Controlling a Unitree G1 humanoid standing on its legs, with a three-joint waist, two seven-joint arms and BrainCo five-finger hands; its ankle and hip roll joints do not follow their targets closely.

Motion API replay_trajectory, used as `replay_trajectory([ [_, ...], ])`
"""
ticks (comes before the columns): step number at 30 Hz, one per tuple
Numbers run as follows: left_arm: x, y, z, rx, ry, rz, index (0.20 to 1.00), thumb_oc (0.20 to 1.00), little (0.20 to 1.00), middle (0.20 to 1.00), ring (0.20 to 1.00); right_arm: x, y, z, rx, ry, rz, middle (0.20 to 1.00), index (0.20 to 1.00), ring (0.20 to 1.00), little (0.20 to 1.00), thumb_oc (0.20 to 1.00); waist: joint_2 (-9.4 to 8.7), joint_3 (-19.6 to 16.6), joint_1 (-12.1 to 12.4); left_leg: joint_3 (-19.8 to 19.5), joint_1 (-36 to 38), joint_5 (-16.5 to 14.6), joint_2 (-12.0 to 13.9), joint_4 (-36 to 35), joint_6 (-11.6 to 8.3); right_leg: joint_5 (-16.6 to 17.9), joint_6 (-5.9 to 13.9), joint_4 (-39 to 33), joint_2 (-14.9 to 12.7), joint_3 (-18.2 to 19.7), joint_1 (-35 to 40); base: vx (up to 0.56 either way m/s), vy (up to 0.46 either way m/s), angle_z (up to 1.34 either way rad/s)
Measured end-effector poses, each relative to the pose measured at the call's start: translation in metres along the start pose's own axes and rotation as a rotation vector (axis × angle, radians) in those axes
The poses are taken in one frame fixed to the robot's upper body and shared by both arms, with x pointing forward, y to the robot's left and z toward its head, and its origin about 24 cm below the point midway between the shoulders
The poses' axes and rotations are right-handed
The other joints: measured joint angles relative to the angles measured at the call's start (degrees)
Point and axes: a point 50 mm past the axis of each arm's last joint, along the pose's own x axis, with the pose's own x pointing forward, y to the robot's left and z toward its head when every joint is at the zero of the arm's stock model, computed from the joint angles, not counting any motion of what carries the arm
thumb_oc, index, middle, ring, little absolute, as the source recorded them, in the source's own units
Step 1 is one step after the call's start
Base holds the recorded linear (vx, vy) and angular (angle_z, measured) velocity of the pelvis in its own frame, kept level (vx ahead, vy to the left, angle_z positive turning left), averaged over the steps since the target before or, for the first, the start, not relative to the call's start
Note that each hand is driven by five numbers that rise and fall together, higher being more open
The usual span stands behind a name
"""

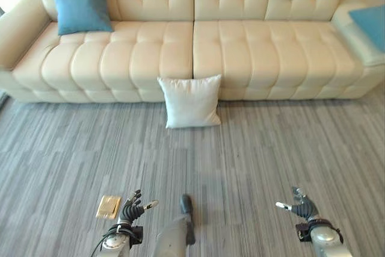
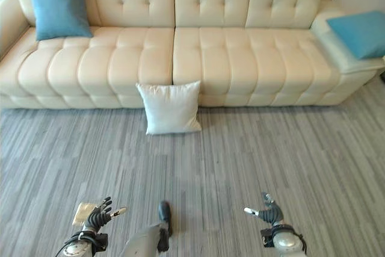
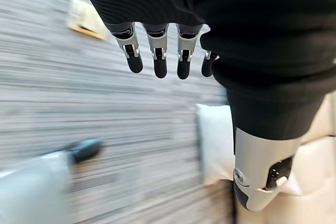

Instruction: Pick up all the scattered cushions and arrange them neatly on the sofa.

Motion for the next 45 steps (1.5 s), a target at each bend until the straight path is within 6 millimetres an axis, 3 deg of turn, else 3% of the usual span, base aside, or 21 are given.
replay_trajectory([
  [2,0.007,-0.002,0.013,0.001,-0.034,-0.004,1.000,1.000,1.000,1.000,1.000,0.005,0.001,0.017,0.003,-0.055,0.007,1.000,1.000,1.000,1.000,1.000,0.44,0.56,-0.16,0.04,1.97,-2.87,-1.37,-0.90,1.77,0.50,0.69,9.66,-3.79,0.41,-6.39,0.34,0.195,-0.16],
  [3,0.011,-0.005,0.022,-0.006,-0.058,-0.005,1.000,1.000,1.000,1.000,1.000,0.009,0.001,0.029,0.004,-0.094,0.008,1.000,1.000,1.000,1.000,1.000,2.18,1.90,-0.60,-0.33,4.30,-3.21,-1.26,-2.38,2.07,-0.22,0.16,12.82,-4.57,0.25,-9.86,0.46,0.193,-0.15],
  [5,0.016,-0.011,0.035,-0.005,-0.098,-0.022,1.000,1.000,1.000,1.000,1.000,0.013,0.000,0.044,0.003,-0.146,0.013,1.000,1.000,1.000,1.000,1.000,5.06,4.75,-0.67,-0.85,9.78,-1.99,-0.36,-5.78,0.30,-3.13,1.34,11.96,-3.74,-2.30,-15.50,0.43,0.142,0.08],
  [8,0.015,-0.007,0.037,0.007,-0.109,-0.016,1.000,1.000,1.000,1.000,1.000,0.013,0.005,0.047,-0.012,-0.156,0.036,1.000,1.000,1.000,1.000,1.000,3.84,6.34,-2.23,-1.74,14.04,-4.29,-1.65,-7.14,-0.24,-0.79,1.24,0.61,-3.64,-5.59,-24.40,0.41,0.032,0.30],
  [9,0.014,-0.009,0.035,0.004,-0.108,-0.020,1.000,1.000,1.000,1.000,1.000,0.013,0.006,0.046,-0.019,-0.150,0.039,1.000,1.000,1.000,1.000,1.000,3.18,6.81,-2.89,-2.53,14.79,-6.67,-1.99,-7.15,-0.31,1.68,1.82,-4.68,-2.83,-6.50,-27.96,0.58,-0.051,0.26],
  [12,0.012,-0.010,0.021,0.000,-0.050,-0.020,1.000,1.000,1.000,1.000,1.000,0.013,0.005,0.039,-0.019,-0.121,0.033,1.000,1.000,1.000,1.000,1.000,2.20,7.70,-4.25,-4.80,16.52,-7.72,-2.48,-7.15,-0.96,9.55,2.95,-21.09,-1.73,-6.51,-29.74,0.45,-0.097,0.40],
  [14,0.009,-0.011,0.012,0.004,-0.018,-0.023,1.000,1.000,1.000,1.000,1.000,0.010,0.003,0.028,-0.017,-0.083,0.025,1.000,1.000,1.000,1.000,1.000,1.00,8.15,-5.07,-6.71,20.00,-10.09,-3.06,-6.56,-3.00,14.40,2.08,-27.66,-2.17,-8.30,-28.97,0.41,-0.128,0.44],
  [16,0.005,-0.012,0.006,0.023,-0.001,-0.036,1.000,1.000,1.000,1.000,1.000,0.006,0.001,0.018,-0.009,-0.058,0.016,1.000,1.000,1.000,1.000,1.000,0.82,8.08,-5.67,-9.19,23.04,-12.54,-3.18,-6.19,-4.66,15.06,1.65,-27.52,-2.93,-8.09,-25.41,0.41,-0.198,0.62],
  [18,0.004,-0.023,0.005,0.038,-0.007,-0.072,1.000,1.000,1.000,1.000,1.000,0.002,-0.010,0.010,-0.015,-0.035,-0.010,1.000,1.000,1.000,1.000,1.000,4.94,6.84,-7.23,-11.69,24.70,-15.71,0.57,-3.45,-8.41,20.09,0.10,-24.31,-0.24,-8.34,-23.91,0.37,-0.220,0.82],
  [19,0.005,-0.024,0.007,0.034,-0.016,-0.076,1.000,1.000,1.000,1.000,1.000,0.002,-0.011,0.010,-0.018,-0.031,-0.013,1.000,1.000,1.000,1.000,1.000,5.31,6.94,-7.31,-11.32,24.60,-16.18,1.02,-1.96,-9.14,20.53,-0.53,-23.68,0.21,-8.15,-23.62,0.29,-0.199,0.61],
  [20,0.005,-0.023,0.008,0.028,-0.018,-0.073,1.000,1.000,1.000,1.000,1.000,0.006,-0.013,0.018,-0.019,-0.052,-0.017,1.000,1.000,1.000,1.000,1.000,5.66,7.03,-7.14,-10.34,22.70,-16.50,2.16,5.09,-10.79,20.45,-4.00,-23.47,1.06,-9.27,-21.94,0.17,-0.135,0.22],
  [21,0.005,-0.024,0.007,0.029,-0.013,-0.075,1.000,1.000,1.000,1.000,1.000,0.008,-0.013,0.021,-0.019,-0.061,-0.018,1.000,1.000,1.000,1.000,1.000,5.34,6.93,-7.18,-9.27,20.71,-16.80,2.68,10.78,-11.57,21.14,-4.37,-23.74,1.03,-9.14,-20.89,0.20,-0.146,-0.03],
  [23,0.002,-0.028,0.000,0.019,0.006,-0.085,1.000,1.000,1.000,1.000,1.000,0.011,-0.021,0.037,-0.038,-0.127,-0.033,1.000,1.000,1.000,1.000,1.000,6.72,6.42,-6.52,-7.84,15.46,-14.97,5.71,26.71,-15.40,19.24,-8.44,-24.23,2.84,-8.67,-17.36,0.34,-0.169,-0.32],
  [25,0.002,-0.028,0.002,0.015,0.001,-0.087,1.000,1.000,1.000,1.000,1.000,0.014,-0.025,0.042,-0.049,-0.134,-0.046,1.000,1.000,1.000,1.000,1.000,6.88,6.38,-6.05,-5.82,11.81,-15.21,7.07,30.01,-15.41,17.64,-9.90,-26.43,3.55,-6.89,-14.67,0.35,-0.070,-0.25],
  [28,0.004,-0.029,0.006,0.014,-0.012,-0.094,1.000,1.000,1.000,1.000,1.000,0.014,-0.026,0.040,-0.052,-0.119,-0.050,1.000,1.000,1.000,1.000,1.000,6.14,6.53,-5.80,-1.30,10.18,-14.61,8.24,17.70,-15.30,18.79,-9.72,-30.43,3.79,-6.05,-10.28,0.24,0.033,-0.25],
  [29,0.004,-0.029,0.006,0.014,-0.016,-0.094,1.000,1.000,1.000,1.000,1.000,0.013,-0.026,0.037,-0.057,-0.111,-0.048,1.000,1.000,1.000,1.000,1.000,6.02,6.70,-5.68,-0.32,10.08,-12.93,8.74,11.96,-15.26,19.30,-10.60,-30.73,4.13,-6.14,-8.78,0.17,0.044,-0.15],
  [31,0.004,-0.029,0.007,0.015,-0.017,-0.095,1.000,1.000,1.000,1.000,1.000,0.012,-0.026,0.036,-0.058,-0.107,-0.054,1.000,1.000,1.000,1.000,1.000,5.81,6.70,-5.79,-0.29,9.31,-8.87,8.53,1.68,-15.94,18.00,-8.66,-33.83,4.46,-6.07,-6.00,0.23,0.056,-0.12],
  [34,0.003,-0.029,0.003,0.013,-0.003,-0.093,1.000,1.000,1.000,1.000,1.000,0.011,-0.026,0.031,-0.070,-0.087,-0.058,1.000,1.000,1.000,1.000,1.000,6.17,7.02,-5.15,-2.17,7.18,-2.53,9.01,-4.87,-16.39,17.57,-8.13,-34.87,5.70,-4.80,-3.34,0.34,0.128,-0.20],
  [37,0.000,-0.029,-0.002,0.013,0.013,-0.091,1.000,1.000,1.000,1.000,1.000,0.011,-0.028,0.028,-0.085,-0.068,-0.062,1.000,1.000,1.000,1.000,1.000,6.26,6.96,-4.51,-2.61,6.47,-0.14,9.01,-5.76,-16.59,17.25,-8.63,-34.86,6.31,-4.05,-1.61,0.22,0.131,-0.23],
  [42,-0.003,-0.028,-0.010,0.013,0.040,-0.090,1.000,1.000,1.000,1.000,1.000,0.008,-0.033,0.021,-0.097,-0.046,-0.078,1.000,1.000,1.000,1.000,1.000,7.75,5.93,-4.23,-2.13,9.09,1.51,8.65,-6.19,-14.71,14.99,-6.86,-34.40,6.46,-1.47,-0.21,0.24,0.216,-0.21],
  [45,-0.002,-0.024,-0.009,0.021,0.041,-0.079,1.000,1.000,1.000,1.000,1.000,0.008,-0.028,0.020,-0.087,-0.042,-0.067,1.000,1.000,1.000,1.000,1.000,7.21,5.68,-3.66,-0.82,11.93,1.06,6.38,-8.44,-8.66,12.20,-3.95,-30.86,4.31,0.20,-1.71,0.17,0.225,-0.30],
])
